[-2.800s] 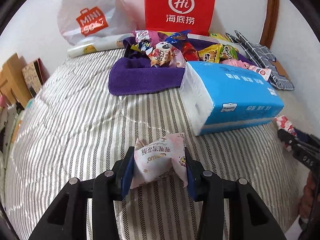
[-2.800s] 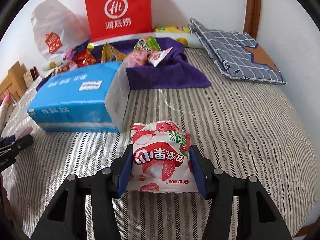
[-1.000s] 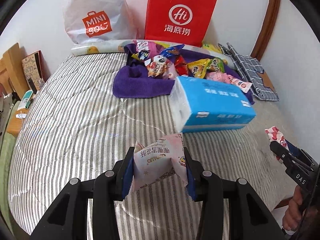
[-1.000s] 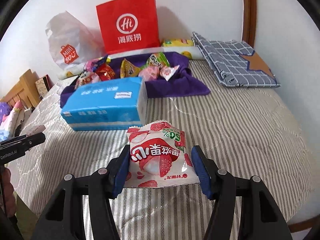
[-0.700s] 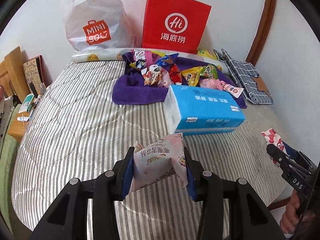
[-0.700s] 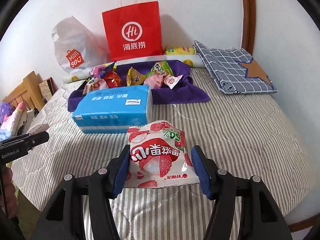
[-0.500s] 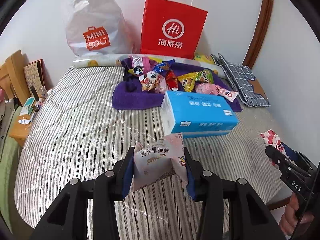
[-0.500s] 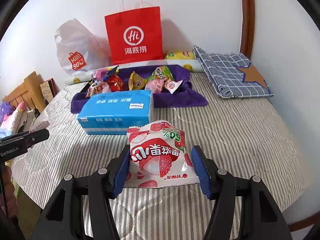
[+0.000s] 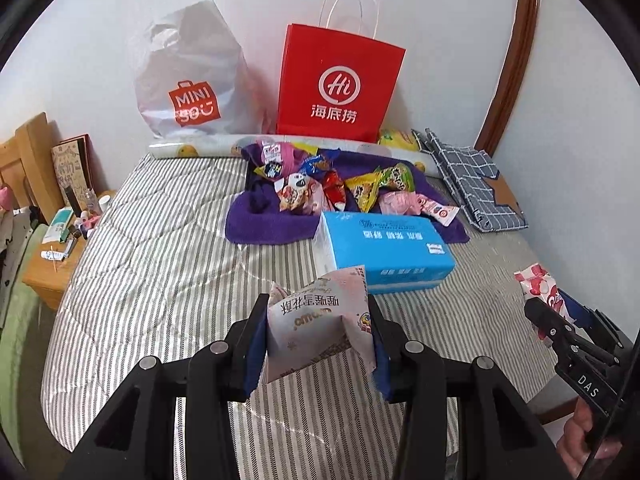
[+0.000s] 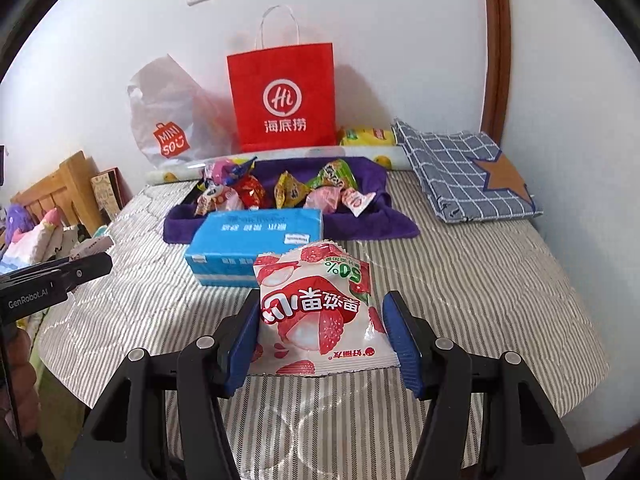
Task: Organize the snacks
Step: 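Carry the strawberry packet and pink packet with both grippers over the towel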
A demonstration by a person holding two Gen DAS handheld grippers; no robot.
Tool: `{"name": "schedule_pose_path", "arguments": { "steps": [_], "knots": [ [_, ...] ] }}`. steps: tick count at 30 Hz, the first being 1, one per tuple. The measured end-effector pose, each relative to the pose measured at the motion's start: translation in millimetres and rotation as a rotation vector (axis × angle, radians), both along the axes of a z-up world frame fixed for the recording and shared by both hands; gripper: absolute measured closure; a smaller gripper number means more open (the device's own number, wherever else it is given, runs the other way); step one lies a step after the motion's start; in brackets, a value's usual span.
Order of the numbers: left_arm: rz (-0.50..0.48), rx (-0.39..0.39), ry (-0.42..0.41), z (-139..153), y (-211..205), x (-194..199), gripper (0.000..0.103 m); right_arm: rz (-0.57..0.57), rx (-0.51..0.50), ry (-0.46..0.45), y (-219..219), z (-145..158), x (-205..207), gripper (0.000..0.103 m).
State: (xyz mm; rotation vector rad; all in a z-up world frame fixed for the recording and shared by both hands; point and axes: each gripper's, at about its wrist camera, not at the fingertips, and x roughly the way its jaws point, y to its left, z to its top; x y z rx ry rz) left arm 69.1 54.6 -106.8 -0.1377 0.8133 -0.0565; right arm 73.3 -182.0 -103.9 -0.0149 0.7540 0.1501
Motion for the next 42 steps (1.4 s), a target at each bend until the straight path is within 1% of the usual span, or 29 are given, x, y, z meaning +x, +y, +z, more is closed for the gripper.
{"name": "schedule_pose_path", "arguments": {
  "steps": [8,14,29,42],
  "knots": [
    [-0.007,0.005,-0.022,13,-3,1,0.061,-0.006,0.010,-0.024,-3,13,4,0.043],
    [-0.010,0.006,-0.035,20,-6,1,0.061,0.013,-0.013,-0.043,4,20,9,0.043],
    [-0.028,-0.002,-0.068,40,-11,3,0.061,0.035,0.000,-0.069,15,36,9,0.043],
    [-0.026,-0.003,-0.069,51,-16,7,0.061,0.038,0.001,-0.077,15,52,11,0.043]
  ]
}}
